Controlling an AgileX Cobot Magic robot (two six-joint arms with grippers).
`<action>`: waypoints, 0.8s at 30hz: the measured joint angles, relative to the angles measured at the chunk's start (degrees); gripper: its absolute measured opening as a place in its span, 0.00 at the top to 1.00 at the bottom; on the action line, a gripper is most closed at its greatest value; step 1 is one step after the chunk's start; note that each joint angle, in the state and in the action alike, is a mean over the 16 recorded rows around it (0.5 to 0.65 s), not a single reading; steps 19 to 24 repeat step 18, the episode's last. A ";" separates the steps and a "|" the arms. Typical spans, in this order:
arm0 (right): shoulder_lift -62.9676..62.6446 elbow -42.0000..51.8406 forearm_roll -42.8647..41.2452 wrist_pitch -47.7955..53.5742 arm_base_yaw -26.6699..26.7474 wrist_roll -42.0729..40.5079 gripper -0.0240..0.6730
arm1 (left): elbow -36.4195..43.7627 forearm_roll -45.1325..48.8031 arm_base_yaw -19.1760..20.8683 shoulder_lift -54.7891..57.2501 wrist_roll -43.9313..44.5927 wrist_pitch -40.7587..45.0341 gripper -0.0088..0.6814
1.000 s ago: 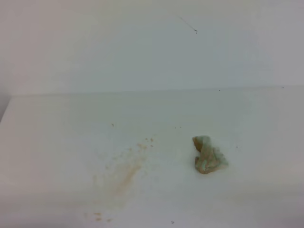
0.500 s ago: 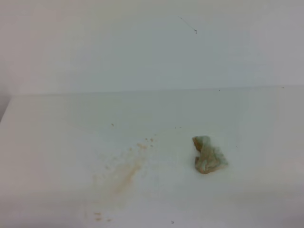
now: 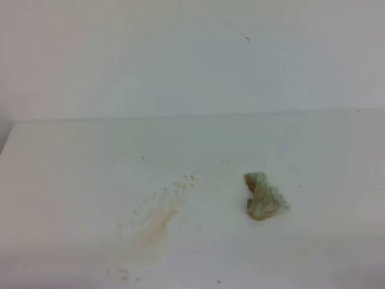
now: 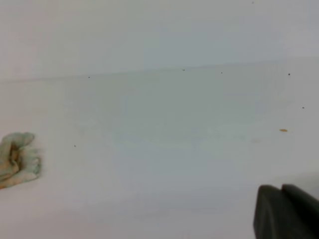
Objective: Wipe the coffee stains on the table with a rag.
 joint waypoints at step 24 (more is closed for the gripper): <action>0.02 0.00 0.00 0.01 0.00 -0.06 0.97 | 0.03 0.00 0.00 0.00 0.00 0.00 0.99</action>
